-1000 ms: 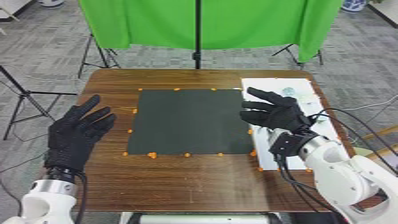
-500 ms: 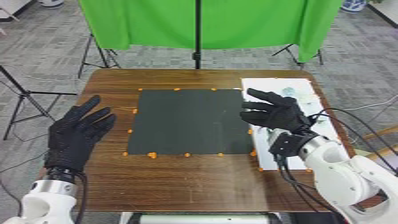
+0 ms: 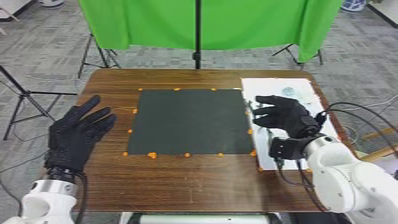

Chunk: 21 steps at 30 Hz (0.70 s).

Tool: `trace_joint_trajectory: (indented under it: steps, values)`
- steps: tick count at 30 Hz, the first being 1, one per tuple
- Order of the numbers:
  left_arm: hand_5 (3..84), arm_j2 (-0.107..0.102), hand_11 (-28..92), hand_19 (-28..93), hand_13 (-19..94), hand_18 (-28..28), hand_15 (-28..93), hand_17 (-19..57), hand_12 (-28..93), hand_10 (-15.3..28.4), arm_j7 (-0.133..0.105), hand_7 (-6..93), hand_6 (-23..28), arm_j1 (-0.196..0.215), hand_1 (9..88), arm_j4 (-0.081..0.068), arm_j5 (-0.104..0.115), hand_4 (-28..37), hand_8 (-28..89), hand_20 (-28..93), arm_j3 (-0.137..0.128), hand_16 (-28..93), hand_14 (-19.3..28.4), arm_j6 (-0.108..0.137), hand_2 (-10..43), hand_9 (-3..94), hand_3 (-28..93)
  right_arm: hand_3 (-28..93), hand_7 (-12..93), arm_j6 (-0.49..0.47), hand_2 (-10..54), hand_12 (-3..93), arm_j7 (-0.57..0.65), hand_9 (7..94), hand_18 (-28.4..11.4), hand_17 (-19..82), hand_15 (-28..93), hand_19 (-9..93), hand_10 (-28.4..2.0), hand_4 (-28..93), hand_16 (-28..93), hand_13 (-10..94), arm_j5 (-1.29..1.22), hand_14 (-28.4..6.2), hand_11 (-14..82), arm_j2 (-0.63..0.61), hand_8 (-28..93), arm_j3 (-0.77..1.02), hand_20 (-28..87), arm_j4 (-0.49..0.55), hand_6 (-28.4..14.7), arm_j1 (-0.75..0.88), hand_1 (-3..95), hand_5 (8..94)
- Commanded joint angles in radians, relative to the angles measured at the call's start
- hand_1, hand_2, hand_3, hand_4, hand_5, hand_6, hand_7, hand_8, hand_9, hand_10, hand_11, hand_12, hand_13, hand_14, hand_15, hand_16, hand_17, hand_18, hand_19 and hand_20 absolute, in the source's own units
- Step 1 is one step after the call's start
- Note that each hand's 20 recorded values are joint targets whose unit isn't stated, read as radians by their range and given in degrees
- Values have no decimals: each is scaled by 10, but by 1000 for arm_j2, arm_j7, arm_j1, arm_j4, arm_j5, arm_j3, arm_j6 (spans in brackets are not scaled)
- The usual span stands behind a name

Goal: Arrange flowers

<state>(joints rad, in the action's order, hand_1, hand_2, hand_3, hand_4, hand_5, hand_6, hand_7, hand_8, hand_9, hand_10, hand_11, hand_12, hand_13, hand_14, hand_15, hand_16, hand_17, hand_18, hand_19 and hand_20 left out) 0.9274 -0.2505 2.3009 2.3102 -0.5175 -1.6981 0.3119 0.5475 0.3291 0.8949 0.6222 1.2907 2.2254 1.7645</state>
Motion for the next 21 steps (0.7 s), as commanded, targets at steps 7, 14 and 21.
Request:
trace_joint_trajectory:
  steps: [7, 14, 21]
  values:
    - [359, 1, 279, 609, 243, 260, 493, -79, 117, 211, 2, 150, 95, 14, 213, 0, -3, -265, -98, 122, -2, -87, 278, 5, 72, 335, 781, 778, 176, -3, 72, 148, 471, 680, -218, 362, 509, 886, -183, -236, 83, 633, 830, -166, 269, -72, -134, -131, -74, 60, -57, -26, 270, 564]
    - [360, -2, 280, 609, 243, 260, 494, -79, 118, 211, -8, 150, 95, 25, 213, 5, 0, -265, -98, 121, -6, -86, 277, 12, 71, 334, 782, 751, 187, -25, 30, 156, 680, 738, -152, 502, 552, 932, -165, -224, 109, 724, 1134, -138, 290, -102, -131, -248, -56, 62, -56, -73, 302, 616]
    - [359, -6, 279, 609, 243, 260, 493, -78, 118, 212, -11, 150, 95, 5, 213, -2, -1, -266, -98, 121, 7, -87, 277, 10, 71, 335, 782, 737, 186, -95, 3, 158, 795, 752, -138, 551, 589, 932, -165, -221, 121, 760, 1279, -127, 291, -102, -127, -332, 83, 50, -61, -143, 312, 642]
